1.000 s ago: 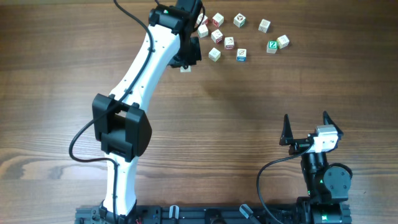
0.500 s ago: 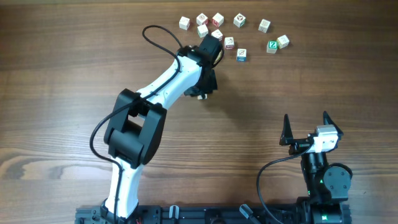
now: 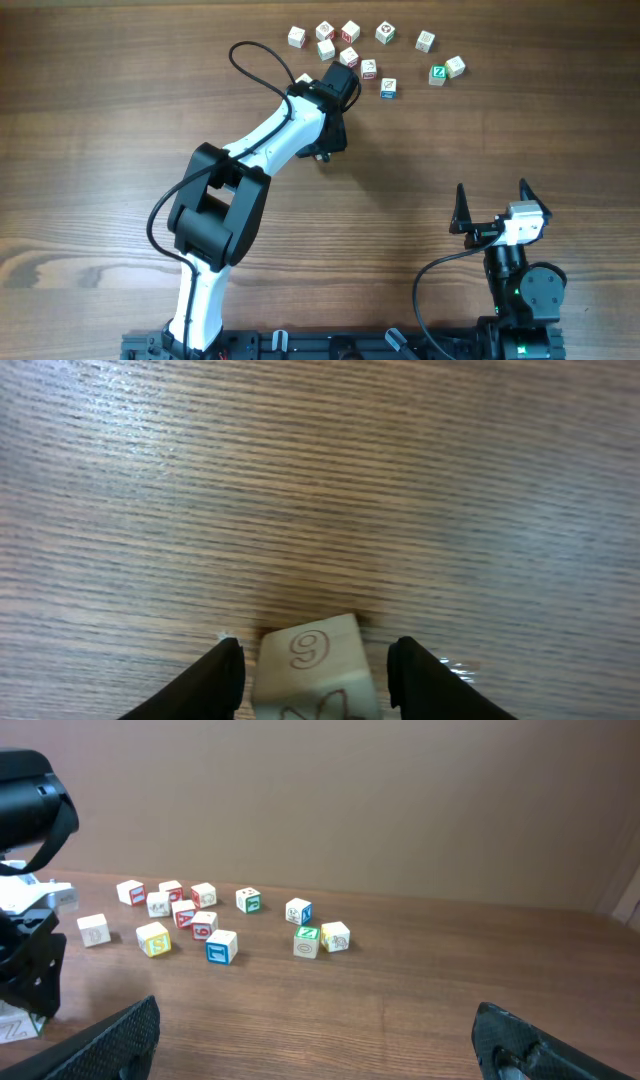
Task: Form a horizontal line
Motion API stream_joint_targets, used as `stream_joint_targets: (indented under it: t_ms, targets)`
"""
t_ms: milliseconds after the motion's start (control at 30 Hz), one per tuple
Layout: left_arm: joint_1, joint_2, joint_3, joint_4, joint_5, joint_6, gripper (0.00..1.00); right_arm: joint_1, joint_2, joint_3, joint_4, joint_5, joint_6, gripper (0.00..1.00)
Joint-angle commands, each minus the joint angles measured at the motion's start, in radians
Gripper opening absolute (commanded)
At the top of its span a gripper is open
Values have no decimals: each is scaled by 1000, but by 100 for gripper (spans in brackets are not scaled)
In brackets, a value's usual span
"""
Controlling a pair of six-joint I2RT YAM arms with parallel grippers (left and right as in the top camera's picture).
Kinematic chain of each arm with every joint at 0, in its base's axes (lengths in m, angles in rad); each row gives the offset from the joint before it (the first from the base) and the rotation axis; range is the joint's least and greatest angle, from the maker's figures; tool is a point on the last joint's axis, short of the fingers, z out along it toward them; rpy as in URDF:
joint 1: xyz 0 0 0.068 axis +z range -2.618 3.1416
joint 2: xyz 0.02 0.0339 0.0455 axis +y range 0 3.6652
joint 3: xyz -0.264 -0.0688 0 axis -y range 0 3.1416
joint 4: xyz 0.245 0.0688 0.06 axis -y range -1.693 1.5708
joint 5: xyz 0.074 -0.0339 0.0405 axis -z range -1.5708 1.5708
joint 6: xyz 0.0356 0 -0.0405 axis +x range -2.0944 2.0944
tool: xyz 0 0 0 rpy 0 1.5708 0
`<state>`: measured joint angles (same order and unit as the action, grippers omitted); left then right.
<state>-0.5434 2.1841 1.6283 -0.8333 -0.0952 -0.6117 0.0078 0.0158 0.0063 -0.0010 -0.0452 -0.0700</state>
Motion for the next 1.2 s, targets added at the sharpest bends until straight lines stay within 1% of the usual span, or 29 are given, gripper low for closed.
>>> stream_joint_targets:
  t_ms: [0, 67, 133, 167, 233, 333, 400, 467, 667, 833, 933, 1067, 1100, 1167]
  targets:
    - [2, 14, -7, 6, -30, 36, 60, 3, -5, -1, 2, -13, -8, 100]
    - [2, 0, -7, 7, -30, 46, 61, 3, -5, -1, 2, -13, -8, 100]
    - [2, -27, -7, 11, -29, 54, 52, 3, -5, -1, 2, -13, -8, 100]
    - [2, -35, -7, 10, -21, 54, 43, 3, -5, -1, 2, -13, -8, 100]
    - [2, -39, -7, 7, 34, 54, 37, 3, -5, -1, 2, -13, -8, 99]
    - [2, -39, -7, 10, 42, 55, 26, 3, -5, -1, 2, -13, -8, 100]
    - [3, -39, -7, 10, 42, 54, 25, 3, -5, -1, 2, -13, -8, 100]
    - [3, -39, -7, 10, 42, 54, 21, 3, -5, -1, 2, -13, -8, 100]
    - [3, -39, -7, 12, 41, 55, 20, 3, -5, -1, 2, -13, -8, 100]
    - [3, -39, -7, 29, 25, 60, 15, 3, -5, -1, 2, -13, -8, 100]
    - [3, -39, -7, 37, 23, 109, 15, 3, -5, -1, 2, -13, -8, 100]
    - [3, -39, -7, 71, 23, 116, 17, 3, -5, -1, 2, -13, -8, 100]
    - [3, -39, -7, 85, 23, 138, 17, 3, -5, -1, 2, -13, -8, 100]
    - [3, -39, -7, 96, 22, 145, 18, 3, -5, -1, 2, -13, -8, 100]
